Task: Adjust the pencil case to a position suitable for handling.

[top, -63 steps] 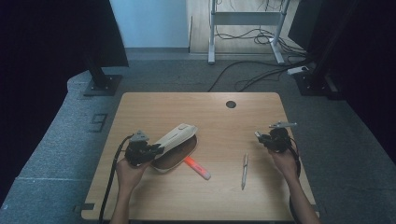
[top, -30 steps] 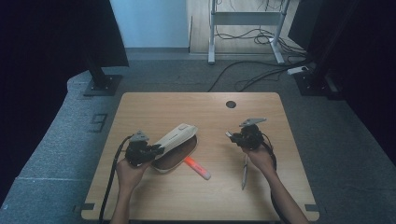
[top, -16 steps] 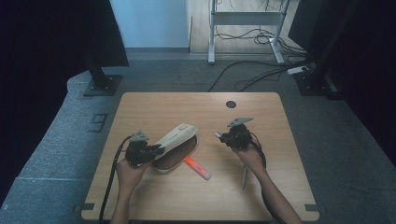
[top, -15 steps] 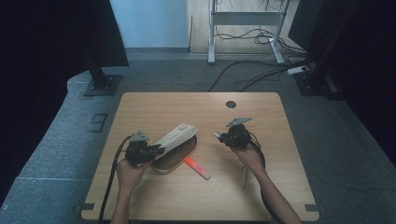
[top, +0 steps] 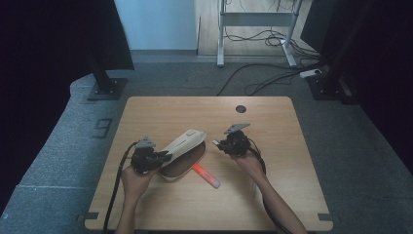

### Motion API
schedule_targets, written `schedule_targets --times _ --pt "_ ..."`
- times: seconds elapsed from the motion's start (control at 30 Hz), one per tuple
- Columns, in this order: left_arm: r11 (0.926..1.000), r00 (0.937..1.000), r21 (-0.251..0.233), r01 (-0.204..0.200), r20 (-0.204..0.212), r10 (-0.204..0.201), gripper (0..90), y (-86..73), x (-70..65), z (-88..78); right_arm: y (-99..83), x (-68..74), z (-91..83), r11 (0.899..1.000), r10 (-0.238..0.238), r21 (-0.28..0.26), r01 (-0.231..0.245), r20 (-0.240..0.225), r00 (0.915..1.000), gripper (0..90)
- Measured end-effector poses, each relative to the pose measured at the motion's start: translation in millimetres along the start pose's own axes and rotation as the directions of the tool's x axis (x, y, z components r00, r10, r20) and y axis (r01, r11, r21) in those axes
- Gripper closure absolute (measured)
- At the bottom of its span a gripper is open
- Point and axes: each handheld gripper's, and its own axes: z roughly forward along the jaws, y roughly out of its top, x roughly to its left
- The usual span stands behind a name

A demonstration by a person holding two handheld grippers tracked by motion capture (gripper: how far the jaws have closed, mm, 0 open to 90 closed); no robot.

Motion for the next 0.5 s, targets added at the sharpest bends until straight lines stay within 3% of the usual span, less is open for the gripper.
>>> schedule_targets --times 0.5 --pt "1.0 1.0 0.0 -0.003 0.005 0.003 74.8 0.5 -1.2 0.7 13.5 18.8 24.0 0.999 -0.046 0.005 0.046 -0.033 0.9984 71.6"
